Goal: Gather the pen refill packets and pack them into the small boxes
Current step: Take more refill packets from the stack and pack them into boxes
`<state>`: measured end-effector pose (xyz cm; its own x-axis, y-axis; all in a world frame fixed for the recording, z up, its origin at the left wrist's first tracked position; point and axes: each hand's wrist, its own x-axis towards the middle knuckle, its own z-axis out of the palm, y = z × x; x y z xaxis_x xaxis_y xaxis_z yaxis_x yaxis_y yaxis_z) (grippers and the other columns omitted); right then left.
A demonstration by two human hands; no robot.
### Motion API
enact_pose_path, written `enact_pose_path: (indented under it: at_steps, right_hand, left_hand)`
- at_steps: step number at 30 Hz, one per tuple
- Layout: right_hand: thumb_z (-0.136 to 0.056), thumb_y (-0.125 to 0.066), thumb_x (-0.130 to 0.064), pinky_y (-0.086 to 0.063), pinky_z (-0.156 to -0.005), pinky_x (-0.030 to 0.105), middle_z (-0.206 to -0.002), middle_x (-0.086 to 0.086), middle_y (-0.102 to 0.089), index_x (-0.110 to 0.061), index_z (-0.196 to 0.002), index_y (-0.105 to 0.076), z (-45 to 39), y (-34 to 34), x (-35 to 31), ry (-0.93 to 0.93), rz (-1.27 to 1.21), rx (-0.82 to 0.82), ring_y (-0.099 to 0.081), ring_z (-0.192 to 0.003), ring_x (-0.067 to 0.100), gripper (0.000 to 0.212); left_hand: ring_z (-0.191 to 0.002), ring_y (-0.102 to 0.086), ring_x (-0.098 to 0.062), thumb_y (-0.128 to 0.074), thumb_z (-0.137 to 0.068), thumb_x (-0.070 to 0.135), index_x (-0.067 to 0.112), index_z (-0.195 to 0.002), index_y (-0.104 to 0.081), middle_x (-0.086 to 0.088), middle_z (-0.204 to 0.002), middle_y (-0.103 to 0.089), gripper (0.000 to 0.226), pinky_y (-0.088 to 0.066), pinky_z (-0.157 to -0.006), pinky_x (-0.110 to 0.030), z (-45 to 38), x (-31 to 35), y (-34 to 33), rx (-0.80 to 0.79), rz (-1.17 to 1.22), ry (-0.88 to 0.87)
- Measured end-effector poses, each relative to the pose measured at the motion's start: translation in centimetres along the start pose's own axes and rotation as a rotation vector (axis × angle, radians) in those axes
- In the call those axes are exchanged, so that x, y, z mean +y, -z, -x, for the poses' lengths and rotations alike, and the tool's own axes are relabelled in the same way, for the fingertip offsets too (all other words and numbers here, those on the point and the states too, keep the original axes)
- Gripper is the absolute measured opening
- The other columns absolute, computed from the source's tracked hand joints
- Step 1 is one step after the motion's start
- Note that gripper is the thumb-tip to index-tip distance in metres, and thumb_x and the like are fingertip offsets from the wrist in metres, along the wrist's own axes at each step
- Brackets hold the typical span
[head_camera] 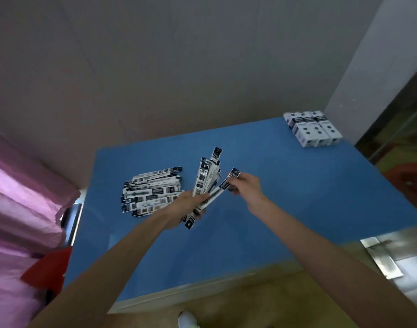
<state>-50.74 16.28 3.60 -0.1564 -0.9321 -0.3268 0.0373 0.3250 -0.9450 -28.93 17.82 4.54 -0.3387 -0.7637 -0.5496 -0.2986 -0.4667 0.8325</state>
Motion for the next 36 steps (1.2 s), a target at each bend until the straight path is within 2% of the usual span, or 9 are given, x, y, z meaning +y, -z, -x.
enact_pose_path:
  at_steps: [5, 9, 13, 17, 20, 23, 27, 33, 36]
  right_hand:
    - [-0.092, -0.073, -0.005, -0.052, -0.057, 0.021, -0.077, -0.003, -0.073, -0.015, -0.087, -0.072, 1.1, 9.5, -1.1, 0.051, -0.095, 0.041, -0.067, -0.067, 0.009, 0.011]
    - [-0.093, -0.074, -0.008, -0.052, -0.059, 0.02, -0.078, -0.009, -0.076, -0.015, -0.095, -0.074, 1.8, 16.4, -1.3, 0.114, -0.127, 0.069, -0.069, -0.069, 0.005, 0.007]
    - [-0.091, -0.076, -0.009, -0.048, -0.057, 0.018, -0.084, -0.006, -0.078, -0.017, -0.094, -0.074, 2.0, 22.5, -1.4, 0.119, -0.132, 0.095, -0.068, -0.069, 0.005, 0.009]
    - [-0.091, -0.077, -0.014, -0.045, -0.057, 0.015, -0.095, 0.004, -0.078, -0.012, -0.1, -0.076, 1.6, 27.2, -1.5, 0.122, -0.101, 0.132, -0.068, -0.076, 0.009, 0.009]
    - [-0.092, -0.077, -0.023, -0.045, -0.057, 0.015, -0.096, 0.004, -0.076, -0.011, -0.107, -0.074, 1.1, 30.0, -1.5, 0.112, -0.085, 0.136, -0.063, -0.075, 0.009, 0.02]
    - [-0.094, -0.074, -0.029, -0.046, -0.065, 0.023, -0.099, 0.004, -0.072, -0.011, -0.113, -0.073, 0.1, 32.5, -1.4, 0.066, -0.09, 0.092, -0.063, -0.083, 0.011, 0.026]
    - [-0.097, -0.069, -0.038, -0.047, -0.069, 0.027, -0.097, 0.005, -0.065, -0.017, -0.109, -0.075, -1.6, 35.9, -0.9, 0.047, -0.017, 0.015, -0.058, -0.085, 0.013, 0.025]
    - [-0.094, -0.075, -0.025, -0.049, -0.06, 0.024, -0.101, 0.003, -0.071, -0.014, -0.121, -0.067, -6.4, 42.9, -1.3, -0.006, 0.1, 0.014, -0.061, -0.071, 0.011, 0.03]
    - [-0.09, -0.079, -0.019, -0.047, -0.056, 0.022, -0.088, 0.002, -0.069, -0.011, -0.118, -0.07, -9.1, 46.5, -2.7, 0.007, 0.052, 0.085, -0.061, -0.068, 0.009, 0.031]
  left_hand:
    - [-0.057, -0.052, -0.018, -0.061, -0.101, 0.045, 0.01, -0.103, -0.058, -0.008, -0.076, -0.063, 0.035, -0.043, -0.051, -0.026, -1.7, 3.0, -8.6, -0.044, 0.008, 0.024]
    - [-0.065, -0.062, -0.013, -0.058, -0.104, 0.037, 0.01, -0.11, -0.062, -0.005, -0.089, -0.072, 0.028, -0.045, -0.051, -0.022, -2.9, 5.2, -15.9, -0.101, -0.011, -0.022]
    - [-0.053, -0.058, -0.012, -0.056, -0.104, 0.039, 0.01, -0.102, -0.062, -0.007, -0.083, -0.071, 0.029, -0.043, -0.047, -0.021, -3.7, 7.1, -21.9, -0.151, -0.103, -0.032]
    - [-0.073, -0.051, -0.024, -0.065, -0.097, 0.049, 0.012, -0.103, -0.064, -0.011, -0.09, -0.065, 0.037, -0.04, -0.053, -0.026, -5.1, 8.1, -25.7, -0.141, -0.076, -0.043]
    - [-0.067, -0.053, -0.017, -0.061, -0.102, 0.041, 0.011, -0.108, -0.06, -0.006, -0.087, -0.063, 0.03, -0.039, -0.052, -0.024, -6.1, 9.1, -28.2, -0.133, -0.055, -0.049]
    - [-0.061, -0.051, -0.014, -0.059, -0.104, 0.034, 0.01, -0.108, -0.057, -0.003, -0.083, -0.061, 0.025, -0.038, -0.05, -0.022, -7.3, 10.1, -30.4, -0.136, -0.036, -0.042]
    - [-0.059, -0.051, -0.012, -0.058, -0.104, 0.034, 0.009, -0.105, -0.055, -0.002, -0.08, -0.06, 0.025, -0.04, -0.05, -0.022, -9.5, 10.9, -33.0, -0.134, -0.063, -0.068]
    - [-0.059, -0.05, -0.016, -0.061, -0.101, 0.046, 0.011, -0.1, -0.056, -0.006, -0.078, -0.06, 0.035, -0.041, -0.051, -0.025, -15.4, 12.8, -37.8, -0.108, -0.038, -0.042]
    - [-0.054, -0.052, -0.018, -0.06, -0.099, 0.051, 0.013, -0.097, -0.054, -0.009, -0.074, -0.063, 0.038, -0.042, -0.047, -0.027, -18.5, 14.9, -40.6, -0.033, -0.023, -0.01]
